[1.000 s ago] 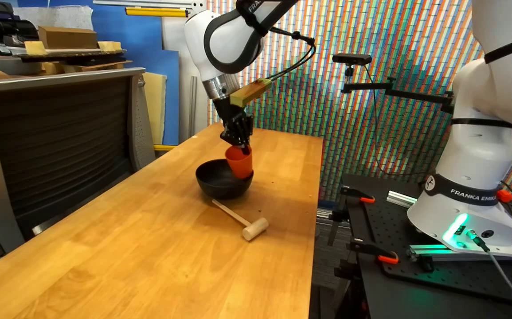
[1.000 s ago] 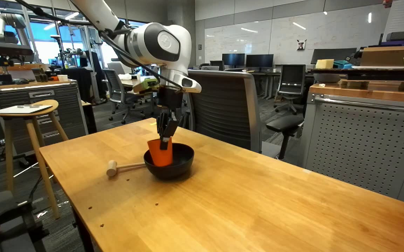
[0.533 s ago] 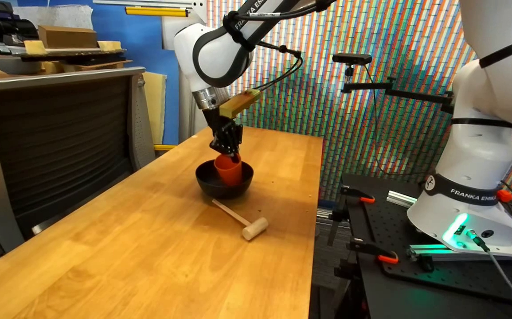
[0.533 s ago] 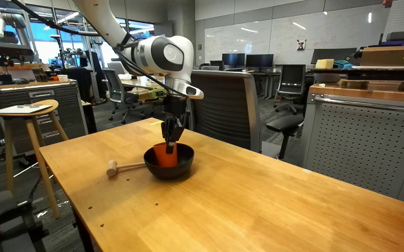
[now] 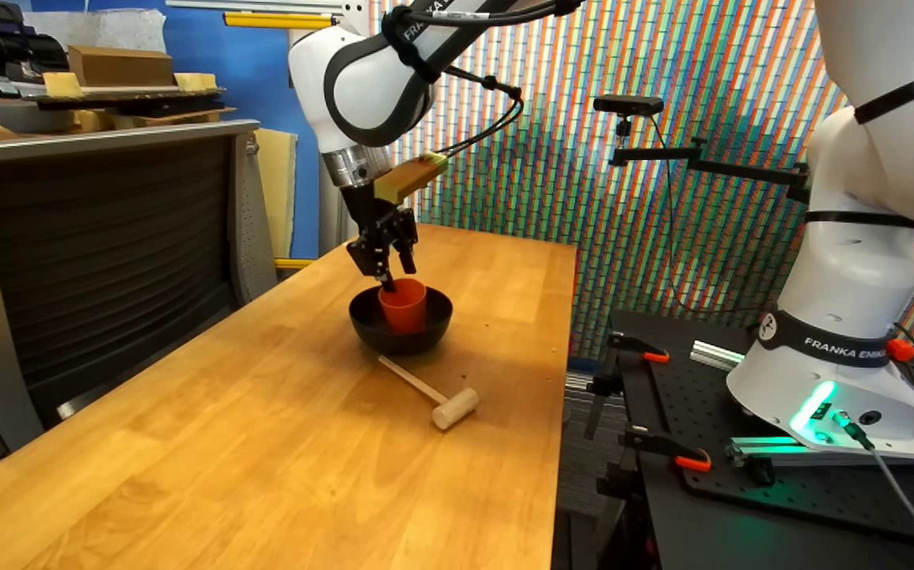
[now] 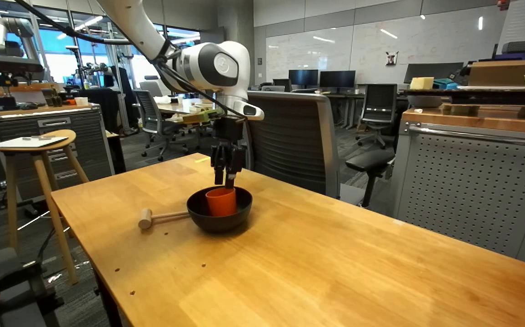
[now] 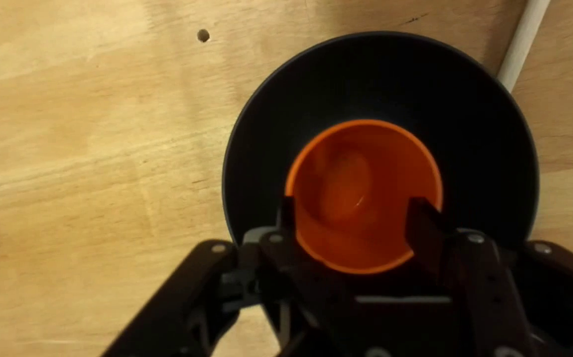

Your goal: Put the cup in the bowl

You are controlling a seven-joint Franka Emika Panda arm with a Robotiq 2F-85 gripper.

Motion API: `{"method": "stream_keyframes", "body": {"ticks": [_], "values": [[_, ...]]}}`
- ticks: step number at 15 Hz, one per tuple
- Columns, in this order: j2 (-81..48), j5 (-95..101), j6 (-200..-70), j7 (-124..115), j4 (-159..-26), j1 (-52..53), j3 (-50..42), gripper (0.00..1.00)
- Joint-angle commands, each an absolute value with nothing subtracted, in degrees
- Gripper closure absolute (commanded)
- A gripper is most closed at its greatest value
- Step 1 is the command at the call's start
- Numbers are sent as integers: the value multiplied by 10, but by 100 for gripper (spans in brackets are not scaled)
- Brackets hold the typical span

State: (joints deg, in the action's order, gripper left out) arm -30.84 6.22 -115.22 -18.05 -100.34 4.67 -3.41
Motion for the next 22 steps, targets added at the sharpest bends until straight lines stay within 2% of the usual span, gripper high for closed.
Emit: {"method": "stream_keyframes", "body": {"ticks": [1,2,3,9,13,18,22], "values": [[-218,88,-1141,-181,-1049,63,-34,8],[-195,96,-1139,-183,-1060,67,-35,1],[-164,110,-1131,-188,-1072,73,-34,0],[-2,193,-1060,-143,-1131,90,11,0],[92,181,-1018,-53,-1166,91,57,0],[155,169,-990,33,-1205,92,80,0],[126,176,-998,1,-1185,86,86,0]]}}
